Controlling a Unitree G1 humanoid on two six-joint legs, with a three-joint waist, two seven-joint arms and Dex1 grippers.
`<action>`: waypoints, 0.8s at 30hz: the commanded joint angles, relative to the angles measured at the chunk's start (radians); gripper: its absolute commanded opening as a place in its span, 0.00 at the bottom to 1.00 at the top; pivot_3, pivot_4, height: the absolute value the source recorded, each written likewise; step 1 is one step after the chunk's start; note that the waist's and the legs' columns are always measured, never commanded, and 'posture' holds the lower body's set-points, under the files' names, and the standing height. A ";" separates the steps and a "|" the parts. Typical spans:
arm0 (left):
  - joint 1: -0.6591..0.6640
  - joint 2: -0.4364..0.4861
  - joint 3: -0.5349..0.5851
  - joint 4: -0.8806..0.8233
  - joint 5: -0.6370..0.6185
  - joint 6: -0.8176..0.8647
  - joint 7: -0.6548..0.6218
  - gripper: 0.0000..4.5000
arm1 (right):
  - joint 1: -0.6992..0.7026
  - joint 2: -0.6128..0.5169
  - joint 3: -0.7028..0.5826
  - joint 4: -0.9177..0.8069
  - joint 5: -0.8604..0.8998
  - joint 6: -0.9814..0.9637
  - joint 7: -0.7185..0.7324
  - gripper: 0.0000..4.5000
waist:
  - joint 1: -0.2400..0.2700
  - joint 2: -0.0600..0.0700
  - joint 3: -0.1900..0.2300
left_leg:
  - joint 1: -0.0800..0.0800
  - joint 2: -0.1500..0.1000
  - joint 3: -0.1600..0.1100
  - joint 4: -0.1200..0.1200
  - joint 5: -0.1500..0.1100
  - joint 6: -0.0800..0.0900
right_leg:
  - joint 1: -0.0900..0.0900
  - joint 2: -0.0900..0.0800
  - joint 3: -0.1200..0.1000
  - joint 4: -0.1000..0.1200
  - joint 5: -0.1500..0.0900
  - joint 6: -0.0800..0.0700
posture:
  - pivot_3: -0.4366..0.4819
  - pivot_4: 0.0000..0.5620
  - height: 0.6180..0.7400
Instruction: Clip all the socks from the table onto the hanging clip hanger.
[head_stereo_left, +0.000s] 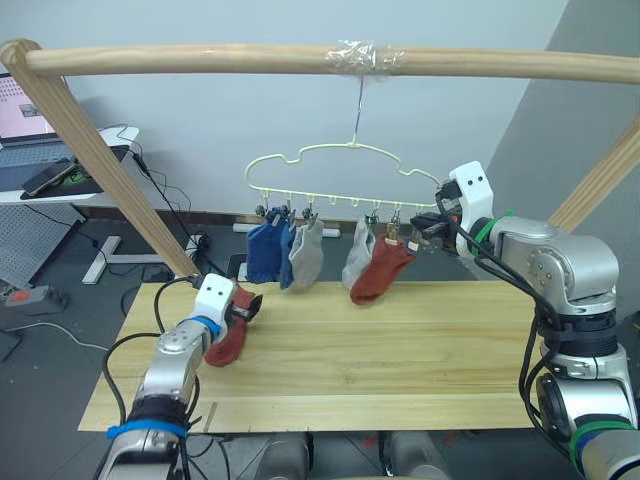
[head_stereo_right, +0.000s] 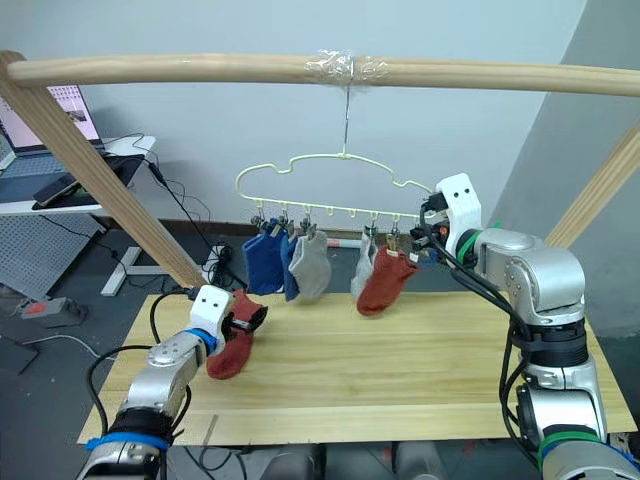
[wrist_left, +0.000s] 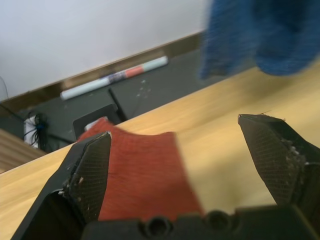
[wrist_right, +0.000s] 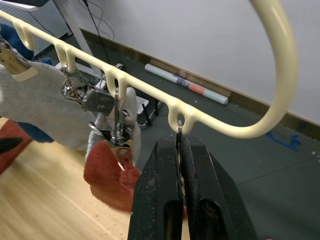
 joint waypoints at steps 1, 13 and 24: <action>-0.079 -0.001 0.010 0.133 0.040 -0.066 0.028 1.00 | -0.030 -0.021 -0.028 -0.049 0.021 0.021 0.001 0.00 | -0.002 0.000 0.000 | -0.001 0.000 0.000 0.000 0.000 0.000 | -0.001 0.000 0.000 0.000 0.000 0.000 | 0.34 0.26 1.00; -0.166 -0.017 0.029 0.380 0.056 0.039 0.057 1.00 | -0.027 -0.035 -0.043 -0.083 0.040 0.067 -0.022 0.00 | -0.025 -0.001 0.000 | -0.001 0.000 0.000 0.000 0.000 0.000 | -0.002 0.000 0.000 0.002 0.000 0.000 | 0.33 0.27 1.00; -0.111 -0.062 0.107 0.370 -0.018 0.157 -0.009 0.73 | -0.031 -0.026 -0.042 -0.080 0.050 0.062 -0.039 0.00 | -0.027 0.003 -0.002 | 0.004 0.000 0.000 0.000 0.000 0.000 | 0.003 0.000 0.001 0.002 -0.003 0.005 | 0.32 0.23 1.00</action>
